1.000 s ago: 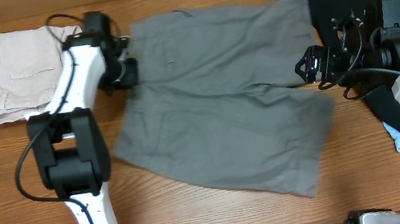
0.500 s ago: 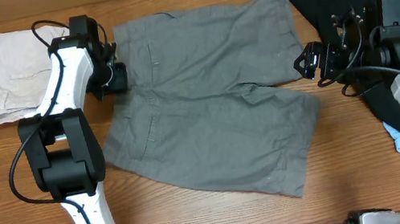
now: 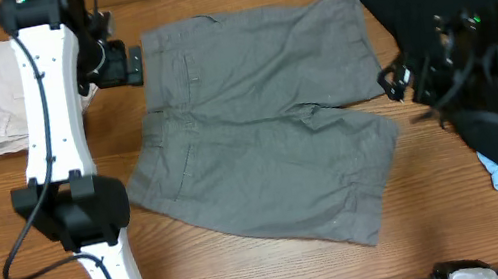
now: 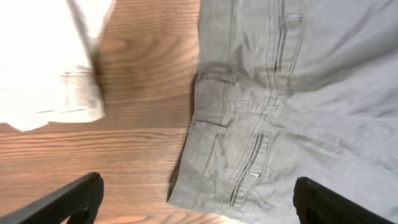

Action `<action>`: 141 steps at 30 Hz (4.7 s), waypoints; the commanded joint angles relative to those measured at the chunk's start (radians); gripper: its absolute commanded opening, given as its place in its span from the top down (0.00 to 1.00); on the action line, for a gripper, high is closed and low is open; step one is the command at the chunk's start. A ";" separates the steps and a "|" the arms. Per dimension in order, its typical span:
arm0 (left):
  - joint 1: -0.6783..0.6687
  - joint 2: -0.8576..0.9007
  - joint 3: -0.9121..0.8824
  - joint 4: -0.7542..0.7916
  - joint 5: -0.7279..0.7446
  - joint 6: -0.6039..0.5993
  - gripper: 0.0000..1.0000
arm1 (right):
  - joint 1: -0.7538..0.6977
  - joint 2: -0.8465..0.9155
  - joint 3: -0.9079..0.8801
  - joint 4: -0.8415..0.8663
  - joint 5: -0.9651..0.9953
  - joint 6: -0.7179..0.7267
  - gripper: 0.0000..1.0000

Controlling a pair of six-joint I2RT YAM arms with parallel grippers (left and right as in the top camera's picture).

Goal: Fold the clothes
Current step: 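Grasp the near left and right edges of the shorts with both grippers, then lift the near edge with both grippers and fold it toward the waistband, then lay the folded edge down and smooth the fold with both grippers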

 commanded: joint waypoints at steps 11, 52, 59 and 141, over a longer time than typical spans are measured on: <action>0.004 -0.429 -0.241 -0.010 -0.097 -0.187 0.00 | 0.005 -0.322 -0.116 -0.291 0.209 0.275 0.00; 0.005 -0.610 -1.589 0.919 0.029 -0.066 0.12 | 0.493 0.124 -0.668 0.192 0.068 0.562 0.06; 0.005 -0.474 -1.590 0.986 0.011 -0.071 0.23 | 0.493 0.124 -0.729 0.209 0.060 0.577 0.16; 0.007 -0.589 -1.294 1.167 -0.311 -0.446 0.96 | 0.186 0.477 -0.134 0.983 0.080 0.017 0.96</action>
